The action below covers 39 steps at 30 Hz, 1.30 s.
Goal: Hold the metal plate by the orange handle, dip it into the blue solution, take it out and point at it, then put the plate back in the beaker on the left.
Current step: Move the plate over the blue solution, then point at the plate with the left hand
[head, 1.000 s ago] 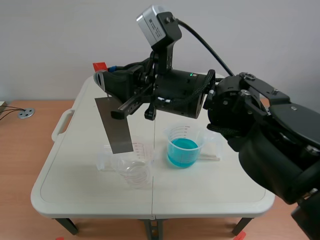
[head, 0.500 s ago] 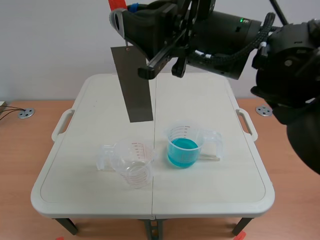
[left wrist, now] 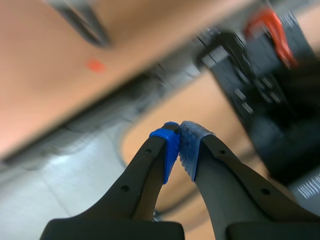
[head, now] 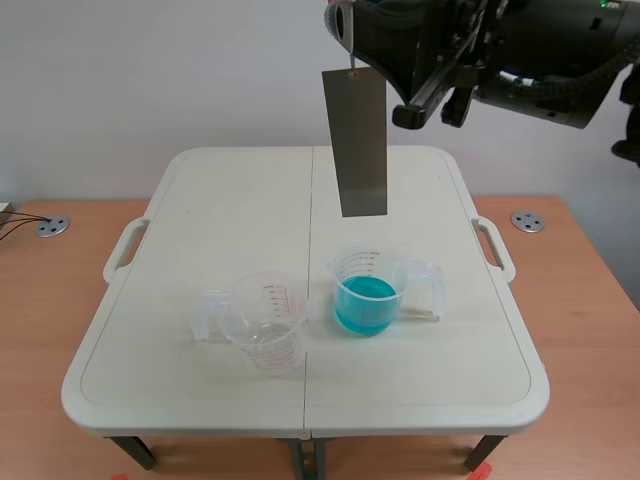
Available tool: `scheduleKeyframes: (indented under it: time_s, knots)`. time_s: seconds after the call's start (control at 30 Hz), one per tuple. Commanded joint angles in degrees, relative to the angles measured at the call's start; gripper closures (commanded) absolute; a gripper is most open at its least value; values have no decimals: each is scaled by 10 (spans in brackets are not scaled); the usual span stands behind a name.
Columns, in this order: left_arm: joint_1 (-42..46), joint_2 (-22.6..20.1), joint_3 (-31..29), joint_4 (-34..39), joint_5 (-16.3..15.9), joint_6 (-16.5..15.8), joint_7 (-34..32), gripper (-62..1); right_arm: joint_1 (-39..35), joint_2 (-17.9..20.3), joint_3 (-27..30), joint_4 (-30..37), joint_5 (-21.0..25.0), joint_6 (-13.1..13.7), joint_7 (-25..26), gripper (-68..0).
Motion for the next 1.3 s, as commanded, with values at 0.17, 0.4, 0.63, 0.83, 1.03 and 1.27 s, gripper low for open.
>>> scheduleKeyframes:
  time_s: [0.17, 0.4, 0.63, 0.83, 1.03, 1.27]
  knots:
    - [3, 1, -54, 83, -2, -2, -20, -15, 10, 11, 5, -4, 10, 4, 4, -11]
    - [2, 1, -54, 153, -2, -45, -81, -15, 10, 11, 4, -20, 10, 4, 4, -13]
    - [-85, 0, 10, 173, 16, -83, -86, -15, 10, 10, 4, -45, 10, 4, 5, -13]
    - [-191, 0, 93, 172, 33, -85, -66, -15, 10, 10, 4, -56, 10, 4, 10, -13]
    - [-312, 4, 189, 140, 33, -92, -32, -15, 10, 10, 4, -56, 10, 4, 11, -13]
    - [-477, 48, 299, 35, 34, -93, 16, -15, 12, 10, 4, -56, 10, 4, 13, -13]
